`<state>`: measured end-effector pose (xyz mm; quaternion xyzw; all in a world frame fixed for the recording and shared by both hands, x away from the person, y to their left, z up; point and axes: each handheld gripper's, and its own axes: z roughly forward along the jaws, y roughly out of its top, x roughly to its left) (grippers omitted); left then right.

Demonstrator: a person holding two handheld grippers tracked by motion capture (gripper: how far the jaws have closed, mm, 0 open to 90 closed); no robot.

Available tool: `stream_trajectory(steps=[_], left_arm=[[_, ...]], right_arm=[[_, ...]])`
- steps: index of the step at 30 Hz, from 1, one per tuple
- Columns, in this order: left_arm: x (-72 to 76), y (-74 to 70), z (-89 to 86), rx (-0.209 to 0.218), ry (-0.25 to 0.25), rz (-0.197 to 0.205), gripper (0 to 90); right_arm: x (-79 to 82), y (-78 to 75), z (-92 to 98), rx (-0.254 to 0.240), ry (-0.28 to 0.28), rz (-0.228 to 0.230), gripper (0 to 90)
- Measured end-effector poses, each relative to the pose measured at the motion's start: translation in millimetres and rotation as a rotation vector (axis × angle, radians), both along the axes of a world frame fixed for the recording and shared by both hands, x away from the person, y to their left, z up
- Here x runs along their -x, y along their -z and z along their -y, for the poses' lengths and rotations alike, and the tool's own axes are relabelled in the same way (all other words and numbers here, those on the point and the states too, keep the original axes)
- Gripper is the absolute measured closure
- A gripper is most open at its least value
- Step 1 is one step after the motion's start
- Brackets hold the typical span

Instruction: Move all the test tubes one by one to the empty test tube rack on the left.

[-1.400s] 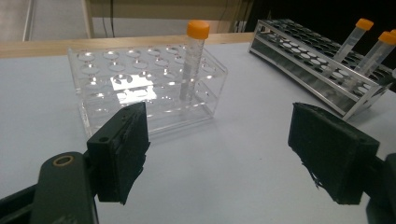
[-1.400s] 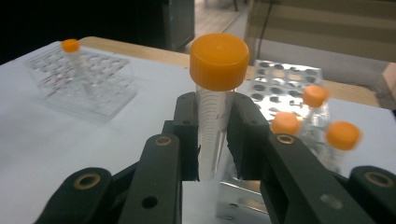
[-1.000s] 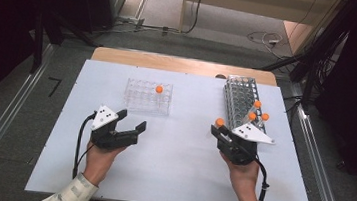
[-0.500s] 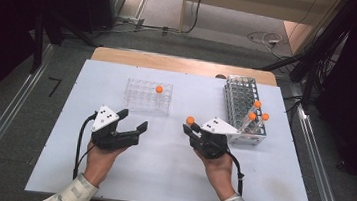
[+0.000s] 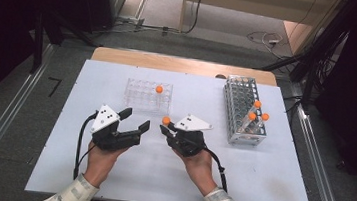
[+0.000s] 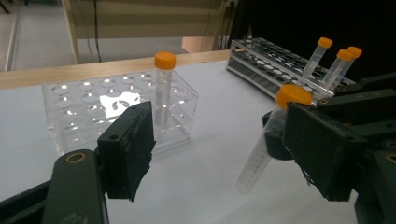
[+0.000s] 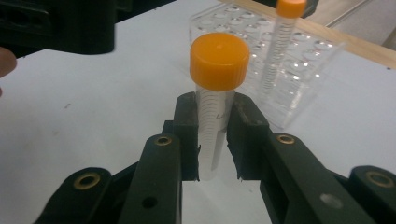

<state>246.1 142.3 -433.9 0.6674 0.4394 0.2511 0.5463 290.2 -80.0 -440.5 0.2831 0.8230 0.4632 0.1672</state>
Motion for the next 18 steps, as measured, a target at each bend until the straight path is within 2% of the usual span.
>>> stream_trajectory(steps=[8, 15, 18], left_arm=[[0.3, -2.3, 7.5, -0.03, 0.047, 0.021, 33.8], [-0.6, -2.1, 8.3, -0.039, 0.088, 0.015, 53.4], [-1.1, -1.7, 8.5, -0.044, 0.093, 0.014, 55.2]], right_arm=[[1.6, 1.9, -22.3, 0.016, -0.038, -0.005, 72.4], [5.1, 1.4, -34.1, 0.016, -0.062, -0.004, 72.4], [5.6, 0.8, -36.2, 0.014, -0.066, -0.004, 72.4]])
